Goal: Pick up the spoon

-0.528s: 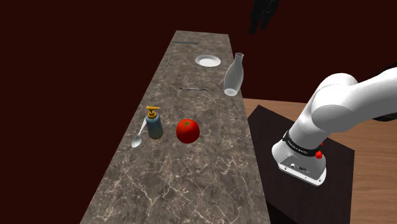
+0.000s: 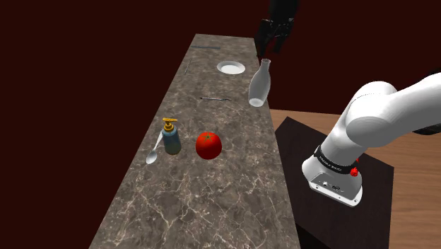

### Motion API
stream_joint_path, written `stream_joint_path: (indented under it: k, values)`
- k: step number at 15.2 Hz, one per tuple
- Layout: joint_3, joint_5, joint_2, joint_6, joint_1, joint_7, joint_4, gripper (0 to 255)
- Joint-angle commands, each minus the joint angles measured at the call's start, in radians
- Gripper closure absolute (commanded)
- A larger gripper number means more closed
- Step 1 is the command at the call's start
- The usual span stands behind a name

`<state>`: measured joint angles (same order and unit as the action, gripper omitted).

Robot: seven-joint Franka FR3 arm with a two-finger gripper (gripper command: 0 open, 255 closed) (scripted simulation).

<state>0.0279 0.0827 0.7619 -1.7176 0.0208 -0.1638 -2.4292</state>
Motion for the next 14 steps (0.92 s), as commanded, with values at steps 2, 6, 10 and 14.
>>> stream_joint_path:
  k: [2, 6, 10, 14]
  values:
    - [0.057, 0.046, -0.051, -0.079, 0.005, -0.097, -0.026, 0]
    - [0.128, 0.099, -0.135, -0.191, 0.012, -0.216, -0.052, 0]
    - [0.198, 0.142, -0.246, -0.307, 0.016, -0.333, -0.052, 0]
    - [0.264, 0.165, -0.378, -0.422, 0.014, -0.451, -0.026, 0]
